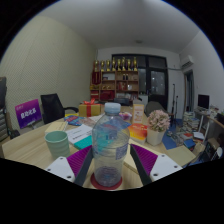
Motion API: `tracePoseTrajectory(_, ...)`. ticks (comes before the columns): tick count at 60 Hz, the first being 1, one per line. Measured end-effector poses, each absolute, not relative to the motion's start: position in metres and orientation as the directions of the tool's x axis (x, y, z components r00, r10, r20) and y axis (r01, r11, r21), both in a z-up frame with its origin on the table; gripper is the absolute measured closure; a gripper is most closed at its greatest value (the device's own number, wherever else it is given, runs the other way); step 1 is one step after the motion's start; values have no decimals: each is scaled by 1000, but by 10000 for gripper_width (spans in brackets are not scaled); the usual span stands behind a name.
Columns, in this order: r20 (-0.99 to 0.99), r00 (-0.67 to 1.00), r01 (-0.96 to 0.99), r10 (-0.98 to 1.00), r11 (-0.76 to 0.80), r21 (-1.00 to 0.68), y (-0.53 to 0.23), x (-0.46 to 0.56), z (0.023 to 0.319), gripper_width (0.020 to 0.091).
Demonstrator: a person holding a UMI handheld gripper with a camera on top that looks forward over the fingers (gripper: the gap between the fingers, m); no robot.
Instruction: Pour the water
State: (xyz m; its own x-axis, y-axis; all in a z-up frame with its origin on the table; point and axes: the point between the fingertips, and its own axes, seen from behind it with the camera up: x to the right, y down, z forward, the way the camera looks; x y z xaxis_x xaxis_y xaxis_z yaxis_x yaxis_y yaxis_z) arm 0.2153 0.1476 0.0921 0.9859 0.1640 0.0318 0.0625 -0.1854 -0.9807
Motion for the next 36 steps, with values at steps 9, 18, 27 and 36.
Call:
tracePoseTrajectory(9, 63, 984, 101, 168, -228, -968, 123, 210, 89, 286)
tracePoseTrajectory(18, 31, 984, 69, 173, -219, -973, 86, 197, 100, 285)
tracePoseTrajectory(27, 8, 988, 38, 154, -192, -981, 40, 186, 120, 285)
tracePoseTrajectory(36, 4, 993, 19, 118, -128, -992, -21, 177, 146, 284)
